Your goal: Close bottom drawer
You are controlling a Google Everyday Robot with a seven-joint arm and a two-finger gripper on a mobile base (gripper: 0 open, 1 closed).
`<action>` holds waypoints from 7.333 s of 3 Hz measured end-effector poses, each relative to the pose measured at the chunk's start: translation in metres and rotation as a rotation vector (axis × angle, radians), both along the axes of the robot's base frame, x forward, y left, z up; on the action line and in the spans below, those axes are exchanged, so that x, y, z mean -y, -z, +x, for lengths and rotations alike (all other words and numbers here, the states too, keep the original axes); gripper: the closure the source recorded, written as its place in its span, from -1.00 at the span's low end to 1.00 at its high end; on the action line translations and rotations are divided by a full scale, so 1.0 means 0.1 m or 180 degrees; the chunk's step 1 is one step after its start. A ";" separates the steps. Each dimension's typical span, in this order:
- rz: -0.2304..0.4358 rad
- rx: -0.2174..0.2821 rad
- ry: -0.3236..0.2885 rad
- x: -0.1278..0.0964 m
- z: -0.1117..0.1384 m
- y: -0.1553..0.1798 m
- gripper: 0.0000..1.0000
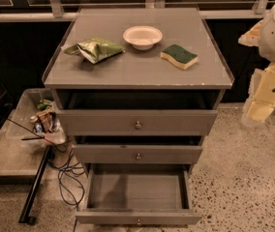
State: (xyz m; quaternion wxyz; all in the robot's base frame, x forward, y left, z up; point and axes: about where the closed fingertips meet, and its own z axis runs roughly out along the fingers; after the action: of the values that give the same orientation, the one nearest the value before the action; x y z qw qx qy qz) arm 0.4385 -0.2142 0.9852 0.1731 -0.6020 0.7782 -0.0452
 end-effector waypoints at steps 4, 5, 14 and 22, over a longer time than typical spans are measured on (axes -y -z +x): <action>0.0394 0.0084 -0.0016 0.01 -0.49 0.67 -0.64; 0.0541 0.0107 0.0009 0.00 -0.69 1.19 -0.18; 0.0767 -0.0160 0.0441 0.15 -0.10 4.22 1.00; 0.1514 -0.0586 0.0557 -0.29 -0.17 6.81 1.00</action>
Offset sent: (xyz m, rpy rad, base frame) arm -0.0232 0.0010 -0.0206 0.0687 0.0155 0.0164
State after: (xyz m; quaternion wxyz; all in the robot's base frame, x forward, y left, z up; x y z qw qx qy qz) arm 0.4212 -0.1847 0.3043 0.2336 -0.4765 0.8284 0.1791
